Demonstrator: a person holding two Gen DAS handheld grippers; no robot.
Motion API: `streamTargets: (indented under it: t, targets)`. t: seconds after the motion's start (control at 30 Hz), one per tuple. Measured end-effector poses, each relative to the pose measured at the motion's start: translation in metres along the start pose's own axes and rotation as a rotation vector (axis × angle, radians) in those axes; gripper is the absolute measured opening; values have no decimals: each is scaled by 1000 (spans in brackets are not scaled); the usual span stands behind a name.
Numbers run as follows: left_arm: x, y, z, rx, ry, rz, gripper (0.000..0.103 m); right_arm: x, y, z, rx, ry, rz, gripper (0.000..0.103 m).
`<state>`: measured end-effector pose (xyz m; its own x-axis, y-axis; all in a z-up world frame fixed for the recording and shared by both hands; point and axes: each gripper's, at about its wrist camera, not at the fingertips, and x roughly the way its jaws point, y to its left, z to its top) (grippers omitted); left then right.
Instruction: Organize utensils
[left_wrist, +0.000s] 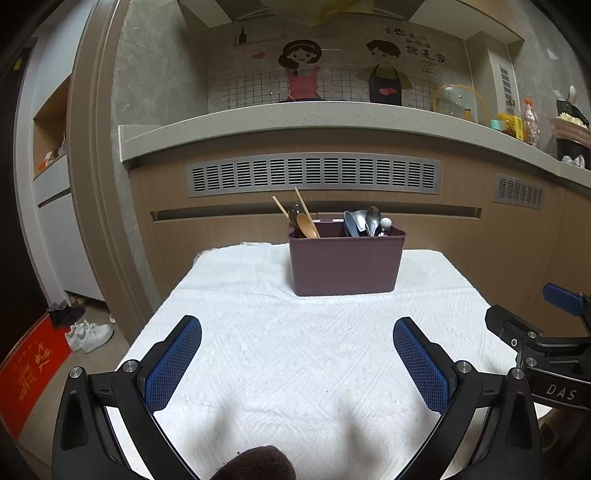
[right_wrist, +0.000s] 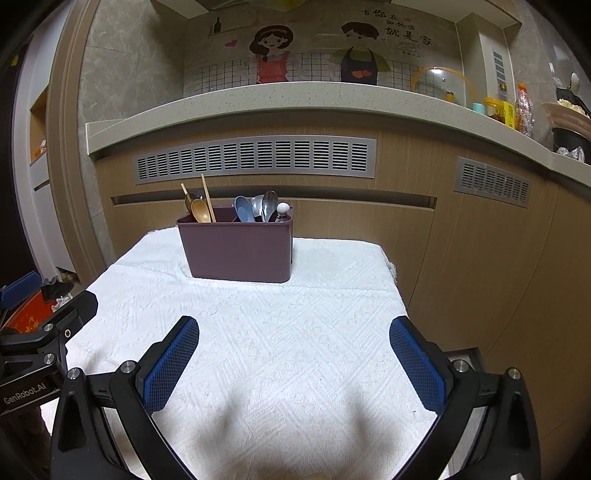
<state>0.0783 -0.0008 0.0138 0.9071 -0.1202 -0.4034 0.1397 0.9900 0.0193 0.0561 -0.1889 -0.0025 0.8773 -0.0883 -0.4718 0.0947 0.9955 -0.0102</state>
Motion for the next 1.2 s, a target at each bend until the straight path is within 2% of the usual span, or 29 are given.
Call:
streamTargets:
  t: [1.2]
  targets:
    - [-2, -1, -3, -3, 7, -3, 103, 3, -7, 0, -7, 8, 27, 102]
